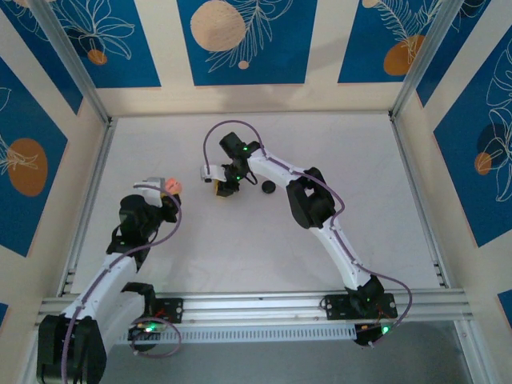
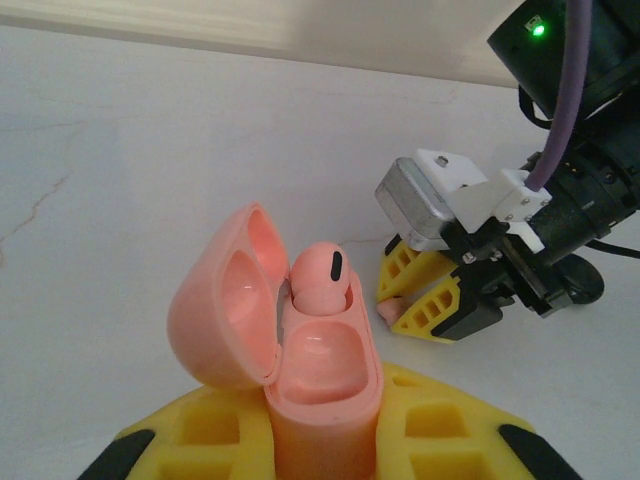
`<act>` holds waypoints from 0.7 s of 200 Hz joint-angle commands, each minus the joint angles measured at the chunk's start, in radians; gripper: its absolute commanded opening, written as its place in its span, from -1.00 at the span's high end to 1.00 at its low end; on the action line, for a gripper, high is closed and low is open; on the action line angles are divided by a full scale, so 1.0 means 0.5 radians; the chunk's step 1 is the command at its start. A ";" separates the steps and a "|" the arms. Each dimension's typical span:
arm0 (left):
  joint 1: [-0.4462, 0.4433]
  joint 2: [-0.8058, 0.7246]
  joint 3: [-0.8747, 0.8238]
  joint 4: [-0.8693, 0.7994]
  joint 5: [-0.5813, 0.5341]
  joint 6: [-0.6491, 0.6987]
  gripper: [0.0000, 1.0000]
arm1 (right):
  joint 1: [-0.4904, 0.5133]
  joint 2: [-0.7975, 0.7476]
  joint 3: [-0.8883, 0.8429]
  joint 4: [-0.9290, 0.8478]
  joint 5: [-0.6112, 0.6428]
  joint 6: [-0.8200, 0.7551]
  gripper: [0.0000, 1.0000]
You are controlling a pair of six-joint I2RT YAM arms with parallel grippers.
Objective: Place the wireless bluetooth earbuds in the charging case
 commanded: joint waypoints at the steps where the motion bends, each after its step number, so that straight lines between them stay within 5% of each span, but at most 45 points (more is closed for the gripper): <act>1: 0.027 0.014 -0.031 0.128 0.124 0.018 0.80 | 0.006 -0.117 -0.091 0.025 -0.127 0.096 0.52; 63: -0.063 0.116 -0.080 0.452 0.409 -0.024 0.80 | -0.027 -0.777 -0.968 0.542 -0.247 0.401 0.54; 140: -0.603 0.546 -0.029 0.951 0.452 0.171 0.80 | -0.204 -1.905 -2.362 1.615 -0.450 1.162 0.56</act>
